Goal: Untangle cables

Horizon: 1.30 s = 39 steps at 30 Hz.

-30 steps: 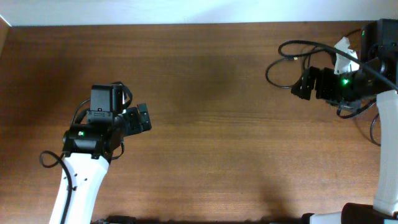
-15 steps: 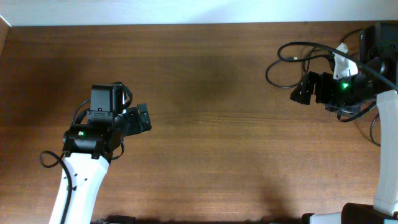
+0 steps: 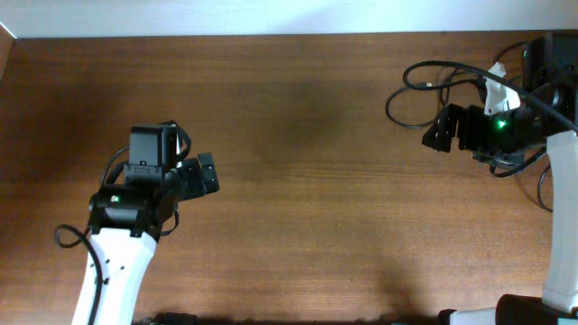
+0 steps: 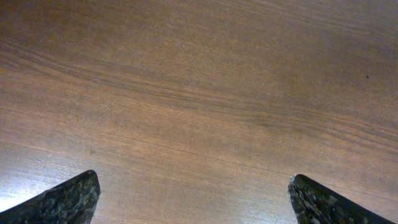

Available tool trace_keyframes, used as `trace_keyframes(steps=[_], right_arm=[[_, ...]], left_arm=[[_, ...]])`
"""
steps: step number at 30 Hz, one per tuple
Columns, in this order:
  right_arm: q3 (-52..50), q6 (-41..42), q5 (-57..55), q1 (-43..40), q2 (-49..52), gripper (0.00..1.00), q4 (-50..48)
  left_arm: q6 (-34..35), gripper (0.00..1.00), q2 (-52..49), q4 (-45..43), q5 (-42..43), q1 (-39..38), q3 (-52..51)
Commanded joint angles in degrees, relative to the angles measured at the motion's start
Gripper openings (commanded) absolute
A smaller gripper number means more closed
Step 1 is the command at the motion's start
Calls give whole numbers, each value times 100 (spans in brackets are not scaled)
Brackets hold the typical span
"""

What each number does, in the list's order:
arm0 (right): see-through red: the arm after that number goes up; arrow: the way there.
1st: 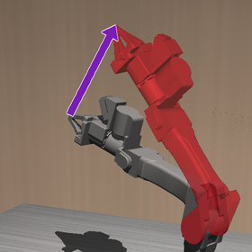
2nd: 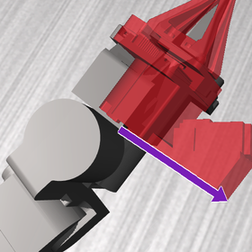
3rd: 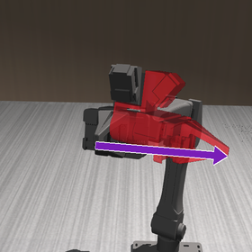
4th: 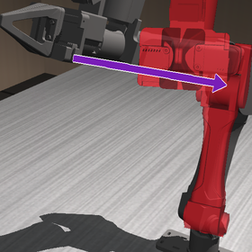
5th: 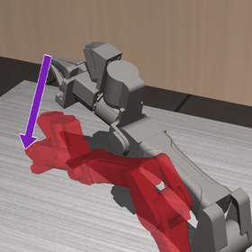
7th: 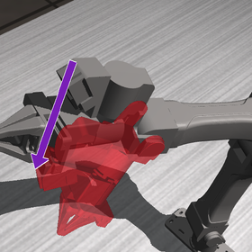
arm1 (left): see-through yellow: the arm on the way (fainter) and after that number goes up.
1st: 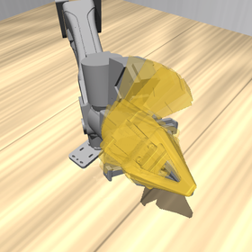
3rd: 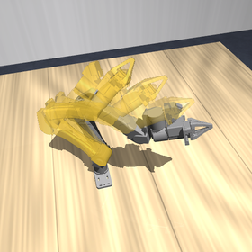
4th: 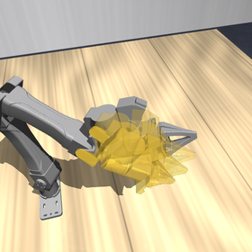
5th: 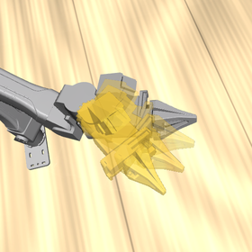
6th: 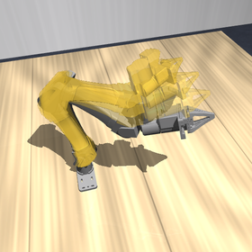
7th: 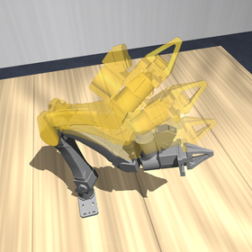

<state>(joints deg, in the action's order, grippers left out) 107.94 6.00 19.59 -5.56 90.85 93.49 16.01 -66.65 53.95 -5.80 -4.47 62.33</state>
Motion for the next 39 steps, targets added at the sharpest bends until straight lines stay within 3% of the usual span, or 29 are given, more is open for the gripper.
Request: trace_keyframes(steps=[1, 5, 8, 15, 20, 24, 29, 33, 35, 39], right_arm=[[22, -17, -33, 35, -48, 99, 17], [22, -17, -35, 35, -48, 99, 17], [22, -17, -33, 35, -48, 99, 15], [22, -17, -33, 35, -48, 99, 17], [22, -17, -33, 35, -48, 99, 17], [22, -17, -33, 35, -48, 99, 17], [24, -17, -33, 35, -48, 99, 17], [22, -17, -35, 35, -48, 99, 17], [24, -17, -33, 35, -48, 99, 17], [22, -17, -33, 35, -48, 99, 17]], left_arm=[[-63, 99, 341, 173, 17, -114, 9], [-68, 99, 909, 111, 22, -140, -494], [-717, 99, 1709, -763, 588, -140, -1628], [-933, 99, 4116, -4210, 1917, -140, -4763], [-927, 99, 5700, -6170, 1974, -181, -6186], [-922, 99, 6642, -6284, 901, -192, -6175], [-476, 99, 6638, -6400, -616, -278, -6181], [-509, 99, 6638, -4994, -614, -278, -6181], [-894, 99, 6640, -4986, -433, -273, -6181], [-1025, 99, 6640, -4979, -361, -273, -6181]])
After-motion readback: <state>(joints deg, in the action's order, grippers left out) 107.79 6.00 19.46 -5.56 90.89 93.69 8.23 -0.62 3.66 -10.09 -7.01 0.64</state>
